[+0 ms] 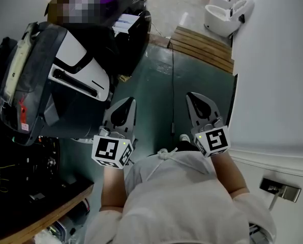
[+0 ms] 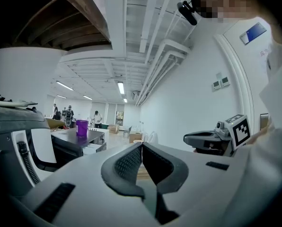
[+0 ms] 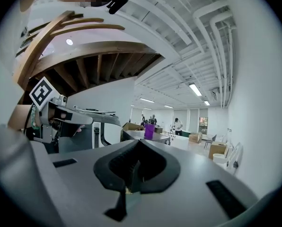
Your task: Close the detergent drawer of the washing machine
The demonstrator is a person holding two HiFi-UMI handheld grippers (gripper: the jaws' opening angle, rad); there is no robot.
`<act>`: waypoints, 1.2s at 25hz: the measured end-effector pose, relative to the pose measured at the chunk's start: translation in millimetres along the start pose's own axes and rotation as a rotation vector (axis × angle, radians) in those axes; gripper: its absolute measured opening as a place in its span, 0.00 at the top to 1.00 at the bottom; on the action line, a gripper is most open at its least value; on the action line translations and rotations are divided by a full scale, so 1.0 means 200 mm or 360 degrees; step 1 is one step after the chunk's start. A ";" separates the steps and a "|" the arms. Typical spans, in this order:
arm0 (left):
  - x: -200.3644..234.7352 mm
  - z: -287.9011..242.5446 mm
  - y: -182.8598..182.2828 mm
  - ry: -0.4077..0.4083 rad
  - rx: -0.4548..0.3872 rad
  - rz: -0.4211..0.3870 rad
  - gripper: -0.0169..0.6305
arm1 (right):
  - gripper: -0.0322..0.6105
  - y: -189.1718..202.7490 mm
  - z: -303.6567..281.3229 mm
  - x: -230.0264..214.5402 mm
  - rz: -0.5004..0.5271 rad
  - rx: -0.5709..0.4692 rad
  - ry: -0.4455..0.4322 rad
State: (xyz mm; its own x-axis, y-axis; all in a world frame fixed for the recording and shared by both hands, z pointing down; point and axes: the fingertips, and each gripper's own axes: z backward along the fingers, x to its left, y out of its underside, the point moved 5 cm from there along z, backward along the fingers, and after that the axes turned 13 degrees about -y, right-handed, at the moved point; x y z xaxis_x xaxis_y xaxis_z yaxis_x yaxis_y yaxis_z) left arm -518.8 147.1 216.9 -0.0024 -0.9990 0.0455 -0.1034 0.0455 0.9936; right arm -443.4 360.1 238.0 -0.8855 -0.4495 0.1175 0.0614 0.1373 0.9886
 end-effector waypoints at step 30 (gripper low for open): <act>-0.20 -1.56 0.03 -0.0523 0.0160 0.0107 0.94 | 0.94 0.26 -0.80 -1.69 0.0033 0.0145 -0.0384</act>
State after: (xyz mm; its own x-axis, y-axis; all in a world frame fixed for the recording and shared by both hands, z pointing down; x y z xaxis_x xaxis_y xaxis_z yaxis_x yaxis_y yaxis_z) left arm -209.1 187.8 254.3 -0.3311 -0.9418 0.0586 -0.1894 0.1272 0.9736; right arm -67.0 378.4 264.4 -0.9694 -0.2238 0.1013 0.0490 0.2281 0.9724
